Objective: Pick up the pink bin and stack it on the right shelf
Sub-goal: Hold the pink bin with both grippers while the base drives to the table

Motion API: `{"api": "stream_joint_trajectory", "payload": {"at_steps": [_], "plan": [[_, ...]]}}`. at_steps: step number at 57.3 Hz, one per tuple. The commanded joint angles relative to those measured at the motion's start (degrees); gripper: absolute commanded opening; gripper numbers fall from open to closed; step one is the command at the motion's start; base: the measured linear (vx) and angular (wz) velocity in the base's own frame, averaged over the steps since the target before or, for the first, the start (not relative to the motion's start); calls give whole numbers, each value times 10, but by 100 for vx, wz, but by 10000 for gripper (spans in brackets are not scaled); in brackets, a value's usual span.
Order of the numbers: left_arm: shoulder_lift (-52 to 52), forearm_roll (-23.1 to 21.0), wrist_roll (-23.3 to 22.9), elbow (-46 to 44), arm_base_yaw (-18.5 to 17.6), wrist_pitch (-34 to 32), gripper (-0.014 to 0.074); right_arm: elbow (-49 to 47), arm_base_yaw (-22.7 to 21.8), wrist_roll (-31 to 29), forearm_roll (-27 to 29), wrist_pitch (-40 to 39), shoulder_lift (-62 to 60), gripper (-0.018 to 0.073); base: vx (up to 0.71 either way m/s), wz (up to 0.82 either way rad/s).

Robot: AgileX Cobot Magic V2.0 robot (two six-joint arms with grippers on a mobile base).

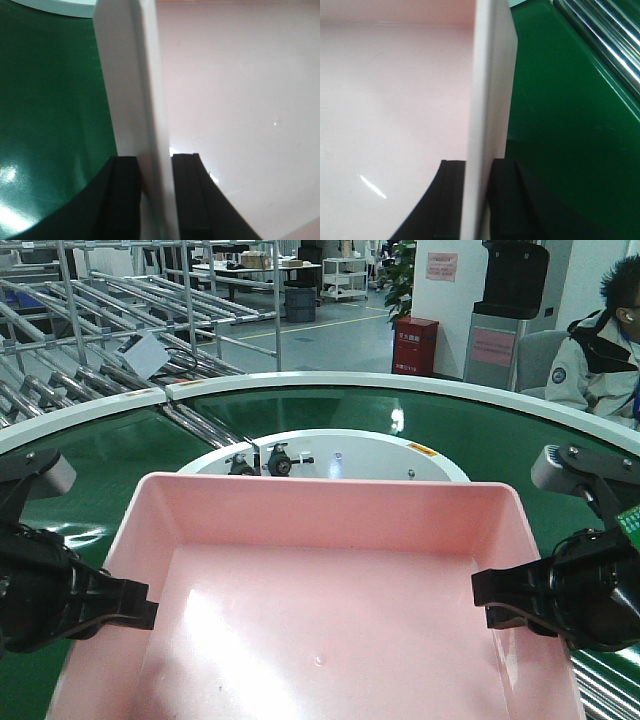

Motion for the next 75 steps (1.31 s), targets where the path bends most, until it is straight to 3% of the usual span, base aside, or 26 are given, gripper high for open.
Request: {"api": "stream_joint_trajectory", "payload": {"at_steps": [1, 75], "plan": [[-20, -45, 13, -22, -4, -27, -1, -22, -1, -8, 31, -42, -19, -8, 0, 0], [-20, -45, 13, -22, -4, -27, -1, -22, -1, -8, 31, -42, -19, -8, -9, 0]]}}
